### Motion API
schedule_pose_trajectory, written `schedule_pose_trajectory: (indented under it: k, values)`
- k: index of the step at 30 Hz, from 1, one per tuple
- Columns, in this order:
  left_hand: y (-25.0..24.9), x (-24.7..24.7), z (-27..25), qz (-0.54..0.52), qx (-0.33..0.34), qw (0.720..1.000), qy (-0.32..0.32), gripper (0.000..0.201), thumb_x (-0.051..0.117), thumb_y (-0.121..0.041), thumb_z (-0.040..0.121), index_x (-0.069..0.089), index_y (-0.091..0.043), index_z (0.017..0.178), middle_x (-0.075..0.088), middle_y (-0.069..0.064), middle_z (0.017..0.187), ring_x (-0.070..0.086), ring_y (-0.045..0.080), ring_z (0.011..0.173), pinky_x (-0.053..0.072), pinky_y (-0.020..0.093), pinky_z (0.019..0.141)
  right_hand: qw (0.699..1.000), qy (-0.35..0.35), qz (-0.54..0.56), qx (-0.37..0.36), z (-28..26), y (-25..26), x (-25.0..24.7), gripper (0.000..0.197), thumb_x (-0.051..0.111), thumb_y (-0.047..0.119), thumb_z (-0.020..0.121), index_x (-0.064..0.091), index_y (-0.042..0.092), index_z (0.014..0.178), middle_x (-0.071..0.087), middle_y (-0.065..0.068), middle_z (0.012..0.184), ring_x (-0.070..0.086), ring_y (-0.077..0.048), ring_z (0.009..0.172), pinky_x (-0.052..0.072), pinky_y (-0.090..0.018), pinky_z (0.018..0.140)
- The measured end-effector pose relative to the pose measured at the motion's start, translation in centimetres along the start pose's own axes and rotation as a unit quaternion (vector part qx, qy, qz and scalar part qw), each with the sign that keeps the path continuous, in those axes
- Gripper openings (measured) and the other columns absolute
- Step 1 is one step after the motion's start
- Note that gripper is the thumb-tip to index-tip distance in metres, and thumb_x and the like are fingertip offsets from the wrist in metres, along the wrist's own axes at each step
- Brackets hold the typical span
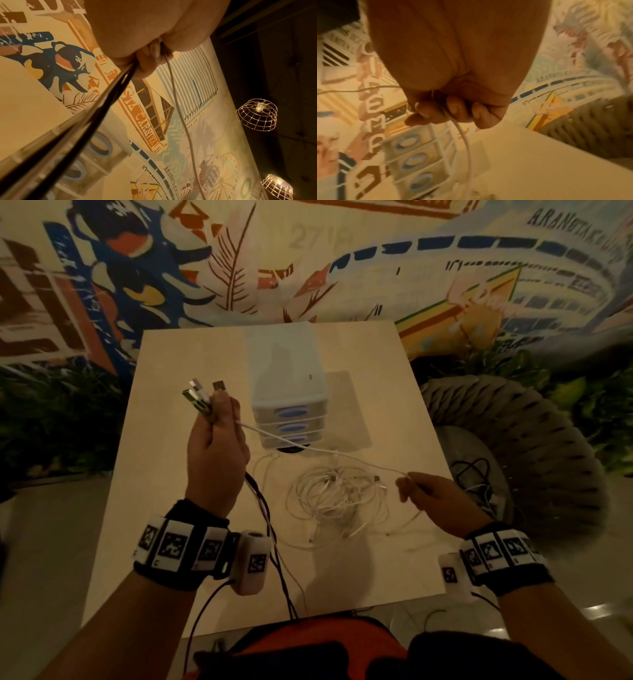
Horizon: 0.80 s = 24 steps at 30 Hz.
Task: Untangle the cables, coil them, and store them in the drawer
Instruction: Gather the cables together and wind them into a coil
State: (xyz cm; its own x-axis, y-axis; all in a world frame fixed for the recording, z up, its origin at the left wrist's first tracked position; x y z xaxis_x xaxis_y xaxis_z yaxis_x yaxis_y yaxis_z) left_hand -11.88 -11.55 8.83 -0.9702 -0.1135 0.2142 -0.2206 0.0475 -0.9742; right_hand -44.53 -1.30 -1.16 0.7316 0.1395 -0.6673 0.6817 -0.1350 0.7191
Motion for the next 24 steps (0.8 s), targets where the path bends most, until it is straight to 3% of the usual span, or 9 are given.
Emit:
schedule_pose_trajectory:
  k: [3, 5, 7, 10, 13, 15, 18, 21, 24]
  values:
    - [-0.4, -0.7, 0.3, -0.005, 0.022, 1.000, -0.023, 0.031, 0.037, -0.032, 0.110, 0.052, -0.021, 0.084, 0.043, -0.012, 0.060, 0.031, 0.004, 0.049, 0.026, 0.021, 0.041, 0.998, -0.017, -0.003, 0.056, -2.1, -3.5, -1.1, 0.053, 0.035, 0.073, 0.091, 0.058, 0.031, 0.071, 0.059, 0.004, 0.064, 0.056, -0.007, 0.059, 0.043, -0.021, 0.061]
    - [-0.4, -1.1, 0.5, -0.005, 0.031, 0.999, -0.031, 0.030, 0.037, -0.033, 0.110, 0.052, -0.022, 0.087, 0.042, -0.010, 0.061, 0.031, 0.005, 0.049, 0.026, 0.022, 0.042, 0.995, -0.026, 0.008, 0.093, -3.6, -5.1, -1.7, 0.055, 0.037, 0.073, 0.091, 0.059, 0.027, 0.070, 0.061, -0.003, 0.065, 0.057, -0.008, 0.058, 0.045, -0.026, 0.064]
    - [-0.1, -1.0, 0.5, -0.003, 0.034, 0.999, -0.018, 0.030, 0.036, -0.033, 0.110, 0.052, -0.022, 0.087, 0.041, -0.008, 0.063, 0.030, 0.005, 0.049, 0.026, 0.022, 0.041, 0.992, -0.008, 0.005, 0.126, -5.0, -5.6, -1.9, 0.054, 0.041, 0.064, 0.097, 0.060, 0.021, 0.072, 0.058, -0.003, 0.063, 0.054, -0.005, 0.057, 0.044, -0.031, 0.066]
    - [0.3, 0.0, 0.0, -0.006, 0.026, 0.999, 0.024, 0.037, 0.031, -0.029, 0.111, 0.045, -0.020, 0.078, 0.038, -0.008, 0.060, 0.028, 0.006, 0.047, 0.025, 0.022, 0.041, 0.986, 0.021, 0.028, 0.160, -6.9, -6.1, -0.7, 0.047, 0.040, 0.049, 0.096, 0.063, 0.014, 0.075, 0.060, -0.001, 0.066, 0.055, -0.003, 0.060, 0.045, -0.029, 0.067]
    - [0.5, 0.8, -0.3, -0.006, 0.017, 0.997, 0.080, 0.039, 0.029, -0.030, 0.111, 0.043, -0.019, 0.077, 0.045, -0.008, 0.059, 0.034, 0.007, 0.047, 0.029, 0.025, 0.044, 0.972, 0.089, 0.072, 0.204, -8.7, -6.8, 1.8, 0.039, 0.046, 0.032, 0.104, 0.074, 0.020, 0.081, 0.072, -0.003, 0.074, 0.063, -0.003, 0.064, 0.050, -0.026, 0.066]
    - [0.6, 1.1, -0.4, 0.014, 0.019, 0.994, 0.107, 0.040, 0.029, -0.030, 0.111, 0.047, -0.017, 0.078, 0.053, -0.006, 0.061, 0.047, 0.014, 0.052, 0.041, 0.033, 0.052, 0.955, 0.163, 0.085, 0.231, -9.6, -6.6, 3.8, 0.033, 0.050, 0.022, 0.105, 0.078, 0.017, 0.090, 0.077, -0.001, 0.082, 0.068, -0.006, 0.070, 0.054, -0.023, 0.067]
    - [0.6, 1.3, -0.7, -0.034, -0.009, 0.989, 0.144, 0.039, 0.028, -0.030, 0.110, 0.046, -0.013, 0.080, 0.051, -0.002, 0.060, 0.057, 0.022, 0.058, 0.054, 0.038, 0.063, 0.937, 0.230, 0.081, 0.249, -10.3, -5.8, 6.7, 0.022, 0.060, 0.021, 0.101, 0.081, 0.021, 0.093, 0.079, 0.003, 0.087, 0.074, -0.013, 0.080, 0.059, -0.026, 0.077]
    - [0.6, 1.4, -1.0, -0.053, -0.037, 0.983, 0.171, 0.040, 0.027, -0.033, 0.110, 0.046, -0.017, 0.079, 0.028, 0.000, 0.061, 0.030, 0.016, 0.047, 0.036, 0.029, 0.047, 0.937, 0.250, 0.054, 0.237, -10.4, -5.1, 8.5, 0.009, 0.081, 0.041, 0.082, 0.081, 0.035, 0.089, 0.078, 0.015, 0.088, 0.074, -0.006, 0.084, 0.058, -0.025, 0.085]
    - [0.8, 1.6, -1.5, -0.064, -0.055, 0.978, 0.192, 0.041, 0.029, -0.034, 0.110, 0.045, -0.023, 0.073, 0.017, 0.001, 0.062, 0.012, 0.013, 0.048, 0.014, 0.028, 0.045, 0.929, 0.293, 0.000, 0.227, -10.1, -4.1, 8.2, 0.057, 0.087, 0.069, 0.053, 0.072, 0.049, 0.104, 0.072, 0.027, 0.102, 0.069, 0.006, 0.091, 0.054, -0.016, 0.088]
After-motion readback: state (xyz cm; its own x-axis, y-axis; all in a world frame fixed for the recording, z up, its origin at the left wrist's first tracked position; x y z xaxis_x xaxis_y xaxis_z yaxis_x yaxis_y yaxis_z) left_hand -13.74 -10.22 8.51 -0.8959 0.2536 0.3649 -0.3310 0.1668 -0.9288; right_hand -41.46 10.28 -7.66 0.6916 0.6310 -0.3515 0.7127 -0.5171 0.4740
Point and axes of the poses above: each hand's wrist, its own z-axis towards the middle knuckle, its own x-axis out of the palm, y = z × x, the point moved 2 cm from there along z, towards the middle knuckle
